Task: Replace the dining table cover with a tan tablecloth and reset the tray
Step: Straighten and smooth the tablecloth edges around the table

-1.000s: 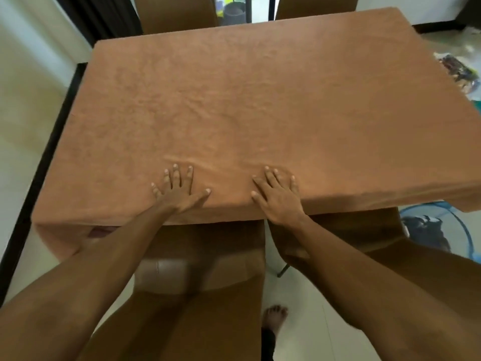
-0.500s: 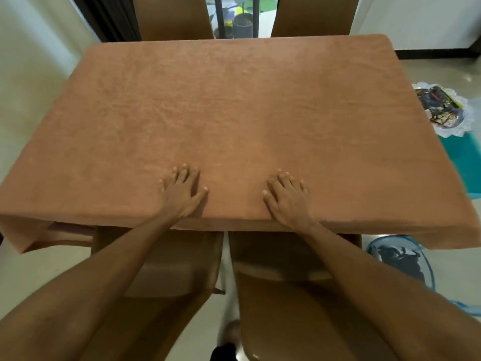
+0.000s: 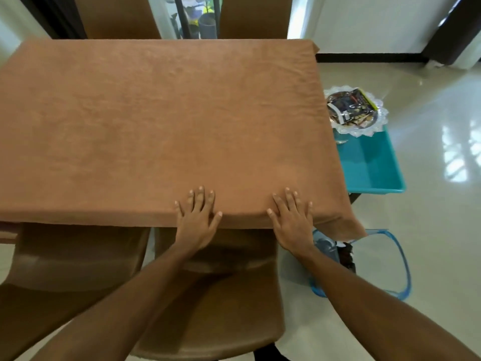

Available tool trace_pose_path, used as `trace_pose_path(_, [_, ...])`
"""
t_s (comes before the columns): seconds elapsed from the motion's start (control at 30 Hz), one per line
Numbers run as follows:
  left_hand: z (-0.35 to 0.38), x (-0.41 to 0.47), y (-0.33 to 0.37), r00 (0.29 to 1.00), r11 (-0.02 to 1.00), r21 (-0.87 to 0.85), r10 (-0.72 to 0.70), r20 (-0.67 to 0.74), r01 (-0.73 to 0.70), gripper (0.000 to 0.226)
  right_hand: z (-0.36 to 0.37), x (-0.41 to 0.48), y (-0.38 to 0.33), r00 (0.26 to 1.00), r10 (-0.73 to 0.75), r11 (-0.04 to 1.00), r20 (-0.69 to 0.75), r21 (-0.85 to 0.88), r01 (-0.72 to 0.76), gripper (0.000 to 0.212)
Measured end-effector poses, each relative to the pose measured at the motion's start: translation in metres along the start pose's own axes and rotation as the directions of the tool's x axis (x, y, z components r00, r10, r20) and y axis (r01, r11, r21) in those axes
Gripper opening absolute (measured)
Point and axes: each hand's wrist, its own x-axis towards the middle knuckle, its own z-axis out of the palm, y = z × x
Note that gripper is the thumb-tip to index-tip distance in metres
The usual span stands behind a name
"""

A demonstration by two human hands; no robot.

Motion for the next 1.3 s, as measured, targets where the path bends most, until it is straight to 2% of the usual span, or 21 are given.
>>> trace_pose_path(0.13, [0.010,0.001,0.059,0.997,0.997,0.008,0.076,-0.003,-0.076,0.065,-0.015,0.026,0.028,1.000,0.023,1.000,-0.018,0.015,-0.023,0.056])
trace_pose_path(0.2, [0.011,0.007,0.079,0.997,0.996,-0.054,0.072,-0.038,-0.074,0.061,-0.021,0.038,0.045,0.998,0.062,0.997,0.005,0.041,-0.062,0.056])
trace_pose_path(0.3, [0.010,0.024,0.102,0.991,0.982,-0.160,0.078,-0.112,-0.095,0.057,-0.025,0.034,0.076,0.994,0.101,0.995,-0.050,-0.004,-0.102,0.060])
trace_pose_path(0.4, [0.010,0.046,0.118,0.979,0.971,-0.185,0.121,-0.167,-0.151,0.049,-0.029,0.022,0.093,0.986,0.132,0.990,-0.097,-0.040,-0.136,0.064])
trace_pose_path(0.53, [0.013,0.083,0.139,0.972,0.965,-0.207,0.117,-0.206,-0.160,0.045,-0.036,0.024,0.105,0.966,0.235,0.971,-0.105,0.077,-0.227,0.060])
trace_pose_path(0.63, [0.013,0.106,0.155,0.977,0.972,-0.168,0.135,-0.166,-0.163,0.051,-0.042,0.045,0.111,0.963,0.240,0.965,-0.125,0.138,-0.223,0.061])
trace_pose_path(0.67, [0.014,0.112,0.163,0.978,0.975,-0.152,0.142,-0.151,-0.165,0.052,-0.044,0.054,0.115,0.951,0.291,0.944,-0.107,0.196,-0.267,0.065])
trace_pose_path(0.7, [0.014,0.115,0.169,0.981,0.977,-0.139,0.142,-0.134,-0.161,0.052,-0.044,0.063,0.119,0.929,0.366,0.895,-0.053,0.292,-0.336,0.068])
trace_pose_path(0.73, [0.014,0.119,0.178,0.983,0.980,-0.125,0.142,-0.115,-0.157,0.054,-0.047,0.073,0.125,0.895,0.443,0.805,0.039,0.421,-0.417,0.072])
trace_pose_path(0.8, [0.016,0.122,0.193,0.985,0.982,-0.101,0.150,-0.086,-0.158,0.056,-0.050,0.083,0.136,0.822,0.497,0.495,0.277,0.688,-0.531,0.077])
trace_pose_path(0.83, [0.017,0.122,0.201,0.984,0.982,-0.090,0.162,-0.076,-0.168,0.057,-0.051,0.084,0.141,0.806,0.457,0.331,0.375,0.770,-0.546,0.077])
trace_pose_path(0.87, [0.018,0.122,0.209,0.982,0.980,-0.080,0.175,-0.068,-0.180,0.057,-0.050,0.085,0.147,0.803,0.394,0.209,0.447,0.807,-0.552,0.077])
trace_pose_path(0.9, [0.020,0.124,0.220,0.980,0.979,-0.069,0.191,-0.054,-0.194,0.057,-0.050,0.085,0.154,0.799,0.331,0.141,0.502,0.811,-0.568,0.077])
trace_pose_path(0.93, [0.021,0.124,0.229,0.977,0.975,-0.057,0.212,-0.035,-0.213,0.058,-0.050,0.085,0.156,0.789,0.287,0.122,0.543,0.796,-0.592,0.075])
trace_pose_path(1.0, [0.029,0.123,0.254,0.974,0.973,-0.034,0.226,-0.007,-0.226,0.059,-0.051,0.086,0.165,0.778,0.247,0.165,0.577,0.766,-0.621,0.073])
trace_pose_path(1.03, [0.032,0.121,0.262,0.974,0.974,-0.021,0.225,-0.007,-0.225,0.060,-0.050,0.084,0.163,0.801,0.261,0.221,0.538,0.775,-0.593,0.071])
trace_pose_path(1.1, [0.040,0.117,0.284,0.977,0.976,0.047,0.214,-0.014,-0.213,0.060,-0.050,0.081,0.168,0.881,0.283,0.416,0.378,0.780,-0.468,0.066])
trace_pose_path(1.17, [0.047,0.114,0.294,0.974,0.969,0.118,0.224,-0.034,-0.219,0.060,-0.052,0.075,0.169,0.925,0.268,0.576,0.268,0.726,-0.377,0.065])
trace_pose_path(1.3, [0.056,0.115,0.296,0.968,0.957,0.175,0.244,-0.050,-0.232,0.064,-0.058,0.073,0.178,0.938,0.243,0.715,0.247,0.608,-0.345,0.066])
